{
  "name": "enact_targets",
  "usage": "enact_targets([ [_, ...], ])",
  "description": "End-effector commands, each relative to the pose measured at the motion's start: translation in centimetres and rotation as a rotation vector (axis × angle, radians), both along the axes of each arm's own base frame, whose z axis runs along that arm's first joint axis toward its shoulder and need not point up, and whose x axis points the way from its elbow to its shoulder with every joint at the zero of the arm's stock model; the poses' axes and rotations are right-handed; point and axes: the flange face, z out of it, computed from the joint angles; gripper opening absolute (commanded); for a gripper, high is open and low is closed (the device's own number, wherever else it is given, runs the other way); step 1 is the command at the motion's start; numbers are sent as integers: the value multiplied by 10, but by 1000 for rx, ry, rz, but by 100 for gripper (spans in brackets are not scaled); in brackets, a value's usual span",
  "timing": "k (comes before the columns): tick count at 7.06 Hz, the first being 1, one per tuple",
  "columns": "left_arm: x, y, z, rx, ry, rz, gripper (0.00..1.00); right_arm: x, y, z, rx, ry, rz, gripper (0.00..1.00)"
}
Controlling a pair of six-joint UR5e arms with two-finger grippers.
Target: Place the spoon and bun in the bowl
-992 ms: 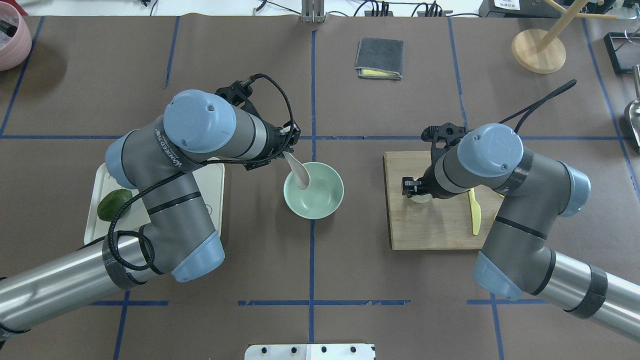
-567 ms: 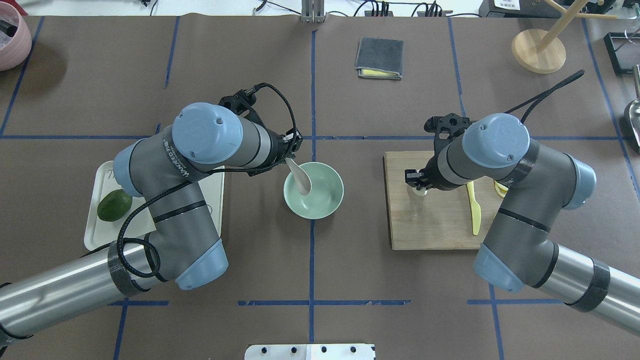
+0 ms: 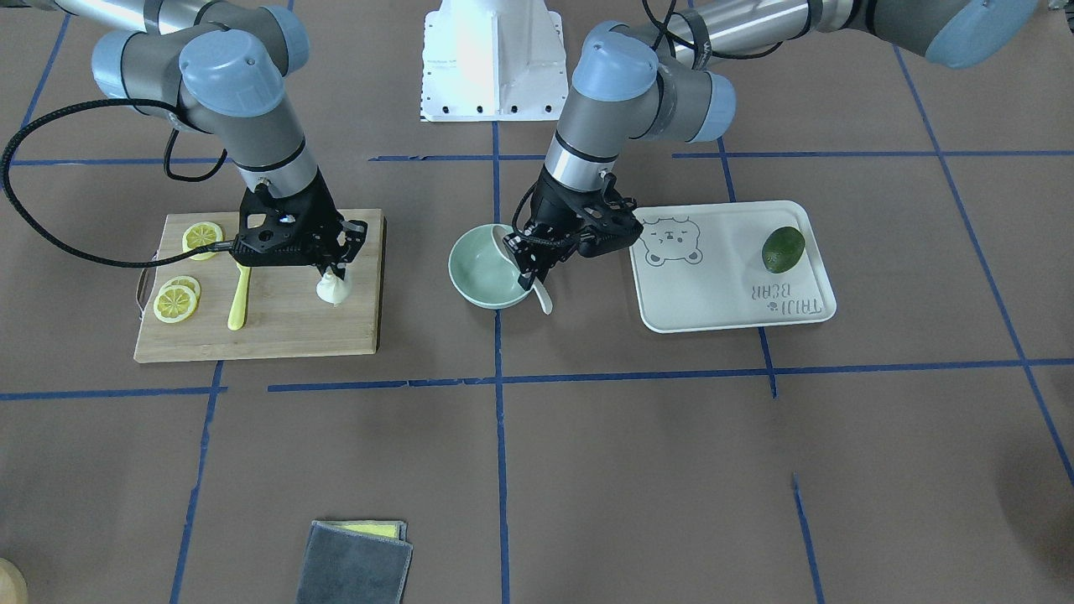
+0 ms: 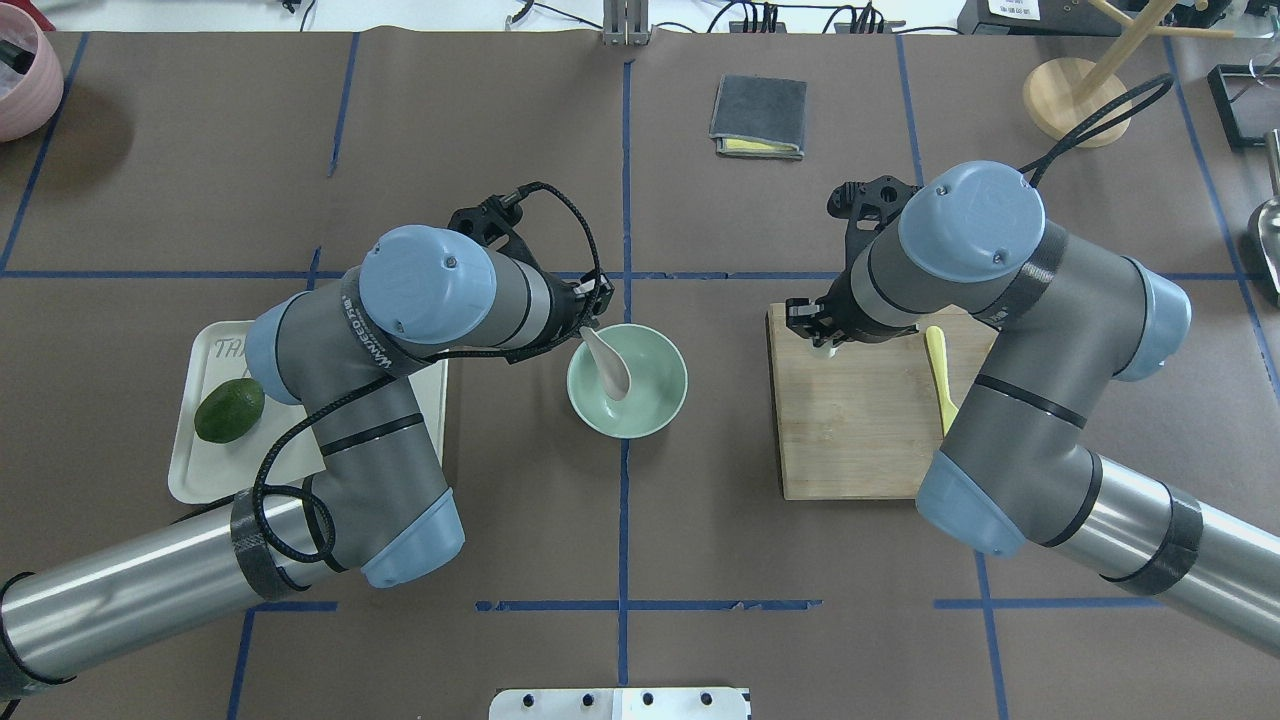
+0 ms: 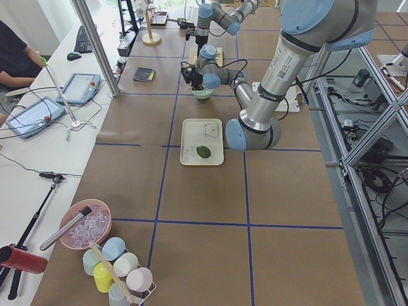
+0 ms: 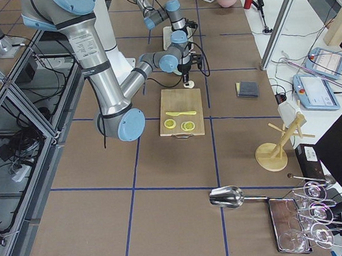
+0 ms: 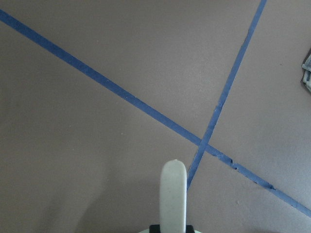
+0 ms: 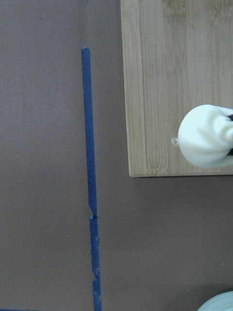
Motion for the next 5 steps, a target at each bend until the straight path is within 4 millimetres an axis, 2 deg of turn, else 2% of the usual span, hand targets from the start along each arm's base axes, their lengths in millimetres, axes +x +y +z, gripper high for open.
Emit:
enact_targets([
  [1,-7,6,-9,15,24,3,100,1,0,-4,2,-3,1,0],
  [3,-11,7,-8,22,18,9,100,3,2,-9,7,-11,4,0],
  [4,-24,5,-6,69,-13,27,100,0,2,-19,15,-24,4,0],
  [5,-56,-9,-2,117,-111,37,100,-11,7,-34,26,-48,-3,0],
])
